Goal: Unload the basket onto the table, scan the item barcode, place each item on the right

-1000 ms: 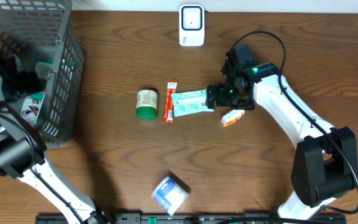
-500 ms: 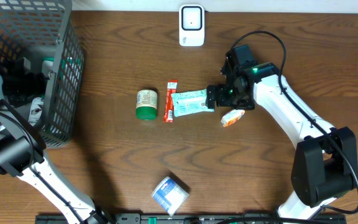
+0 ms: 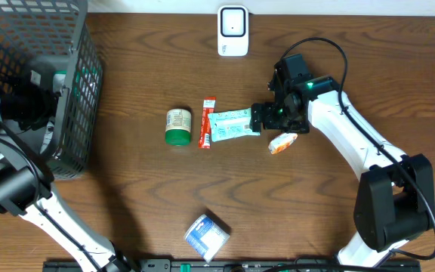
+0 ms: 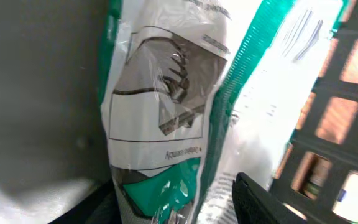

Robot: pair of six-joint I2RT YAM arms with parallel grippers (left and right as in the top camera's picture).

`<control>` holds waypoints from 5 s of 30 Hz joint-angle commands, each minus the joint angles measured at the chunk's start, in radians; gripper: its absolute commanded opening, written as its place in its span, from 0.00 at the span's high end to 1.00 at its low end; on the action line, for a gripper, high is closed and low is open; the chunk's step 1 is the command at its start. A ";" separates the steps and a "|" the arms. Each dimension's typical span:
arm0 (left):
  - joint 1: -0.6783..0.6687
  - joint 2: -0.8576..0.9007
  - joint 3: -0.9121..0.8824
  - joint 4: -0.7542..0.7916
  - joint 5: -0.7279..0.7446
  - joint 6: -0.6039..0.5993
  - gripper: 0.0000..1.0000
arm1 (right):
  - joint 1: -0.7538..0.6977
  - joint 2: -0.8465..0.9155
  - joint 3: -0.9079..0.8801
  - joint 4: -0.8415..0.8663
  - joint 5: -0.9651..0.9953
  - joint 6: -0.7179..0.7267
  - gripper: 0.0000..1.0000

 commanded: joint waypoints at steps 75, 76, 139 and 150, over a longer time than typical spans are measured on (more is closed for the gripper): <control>-0.096 -0.770 0.159 -0.082 0.153 -0.330 0.93 | -0.003 -0.012 0.010 0.040 -0.026 0.029 0.01; -0.096 -0.770 0.159 -0.082 0.117 -0.330 0.93 | -0.008 -0.012 0.010 0.045 -0.043 0.029 0.01; 0.012 -0.182 0.078 0.043 -0.704 -0.799 0.14 | -0.048 -0.012 0.010 0.055 -0.039 0.029 0.01; 0.012 -0.180 -0.042 0.206 -0.726 -0.779 0.14 | -0.048 -0.012 0.010 0.055 -0.039 0.029 0.01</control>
